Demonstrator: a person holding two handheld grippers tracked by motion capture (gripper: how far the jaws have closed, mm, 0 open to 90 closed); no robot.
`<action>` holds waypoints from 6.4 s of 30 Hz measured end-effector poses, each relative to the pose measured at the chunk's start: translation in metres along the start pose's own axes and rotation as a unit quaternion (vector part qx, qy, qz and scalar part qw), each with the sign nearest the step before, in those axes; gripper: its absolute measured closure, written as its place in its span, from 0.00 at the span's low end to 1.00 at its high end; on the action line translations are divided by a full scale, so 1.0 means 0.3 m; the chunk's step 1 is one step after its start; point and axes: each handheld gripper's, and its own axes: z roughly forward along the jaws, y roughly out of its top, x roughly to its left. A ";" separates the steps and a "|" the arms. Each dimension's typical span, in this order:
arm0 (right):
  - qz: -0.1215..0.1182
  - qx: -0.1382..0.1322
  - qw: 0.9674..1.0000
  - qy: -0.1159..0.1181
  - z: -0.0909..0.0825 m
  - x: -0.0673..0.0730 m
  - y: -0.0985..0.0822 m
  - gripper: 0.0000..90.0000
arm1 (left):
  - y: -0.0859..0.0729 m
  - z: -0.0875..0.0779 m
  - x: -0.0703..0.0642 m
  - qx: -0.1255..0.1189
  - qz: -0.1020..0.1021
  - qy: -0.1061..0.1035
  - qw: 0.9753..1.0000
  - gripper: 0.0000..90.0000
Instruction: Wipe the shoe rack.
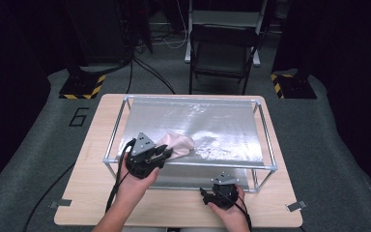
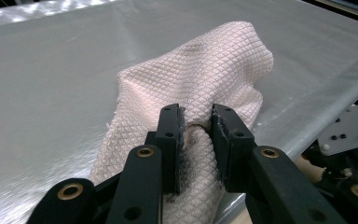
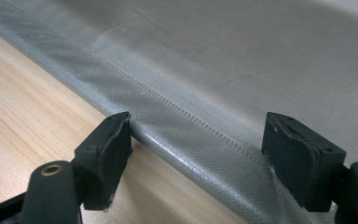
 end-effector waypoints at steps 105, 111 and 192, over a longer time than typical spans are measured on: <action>-0.042 -0.025 0.990 0.136 -0.281 0.061 0.200 0.36 | -0.190 -0.235 0.171 -0.046 0.028 0.041 0.998 0.42; -0.069 -0.023 0.984 0.163 -0.350 0.083 0.252 0.37 | -0.190 -0.236 0.174 -0.046 0.026 0.038 0.998 0.42; -0.135 0.050 0.980 0.137 -0.297 -0.120 0.626 0.73 | -0.194 -0.238 0.193 -0.056 0.012 0.024 0.998 0.43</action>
